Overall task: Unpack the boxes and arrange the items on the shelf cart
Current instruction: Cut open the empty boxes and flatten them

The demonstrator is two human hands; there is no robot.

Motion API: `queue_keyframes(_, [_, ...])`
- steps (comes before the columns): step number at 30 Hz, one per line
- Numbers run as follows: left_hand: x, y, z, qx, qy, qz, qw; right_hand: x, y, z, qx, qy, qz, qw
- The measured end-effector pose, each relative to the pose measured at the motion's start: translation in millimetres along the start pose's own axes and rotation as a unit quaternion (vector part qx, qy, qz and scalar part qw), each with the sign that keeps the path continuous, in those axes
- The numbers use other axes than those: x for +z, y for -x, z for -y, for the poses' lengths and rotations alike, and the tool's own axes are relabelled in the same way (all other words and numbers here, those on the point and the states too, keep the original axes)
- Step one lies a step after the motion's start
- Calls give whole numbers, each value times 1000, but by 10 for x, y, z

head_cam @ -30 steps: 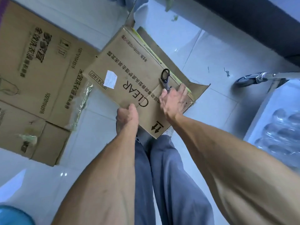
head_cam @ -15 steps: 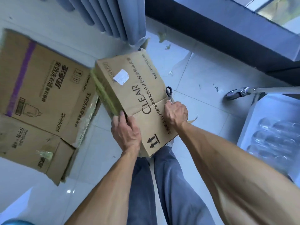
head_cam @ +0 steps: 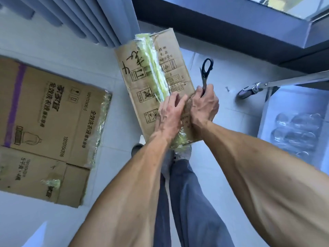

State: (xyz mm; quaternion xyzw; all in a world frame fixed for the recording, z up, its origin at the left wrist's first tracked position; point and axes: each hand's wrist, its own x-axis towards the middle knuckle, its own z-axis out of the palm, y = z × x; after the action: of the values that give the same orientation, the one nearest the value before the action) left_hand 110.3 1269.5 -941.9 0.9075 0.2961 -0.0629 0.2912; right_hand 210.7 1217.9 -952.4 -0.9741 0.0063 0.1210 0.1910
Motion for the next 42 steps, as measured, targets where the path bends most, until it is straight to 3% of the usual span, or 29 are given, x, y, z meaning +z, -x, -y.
queue_keyframes(1, [0, -26, -10, -48, -22, -15, 998, -6, -7, 16, 5, -4, -17, 1000])
queue_keyframes(3, [-10, -49, -8, -232, -7, -15, 972, 11, -21, 23, 6, 12, -9, 1000])
queue_keyframes(5, [-85, -28, 64, -408, 68, 7, 911, 96, -6, 12, -19, 44, 43, 998])
queue_keyframes(7, [-137, -3, 192, -481, 134, 17, 866, 147, 5, 44, -54, 76, 98, 991])
queue_keyframes(9, [-159, 78, 318, -475, 144, -3, 868, 139, 15, 94, -87, 95, 109, 986])
queue_keyframes(12, [-195, 114, 474, -428, 97, -21, 898, 80, 40, 216, -148, 54, 120, 980])
queue_keyframes(16, [-234, -33, 607, -443, 81, -39, 892, 173, 73, 520, -174, -17, 227, 958])
queue_keyframes(19, [-297, -208, 725, -468, 110, -86, 872, 358, 105, 783, -153, -19, 245, 957])
queue_keyframes(22, [-385, -493, 900, -503, 141, -100, 847, 532, 114, 1007, -167, -25, 227, 959])
queue_keyframes(24, [-461, -705, 964, -516, 154, -87, 838, 603, 69, 1160, -208, -12, 175, 962])
queue_keyframes(27, [-576, -929, 951, -494, 140, -54, 856, 671, -27, 1371, -260, 39, 139, 955])
queue_keyframes(33, [-633, -1096, 866, -504, 145, -3, 851, 577, -146, 1534, -314, 136, 157, 926])
queue_keyframes(42, [-552, -1129, 768, -505, 119, -17, 855, 500, -198, 1351, -342, 158, 173, 910])
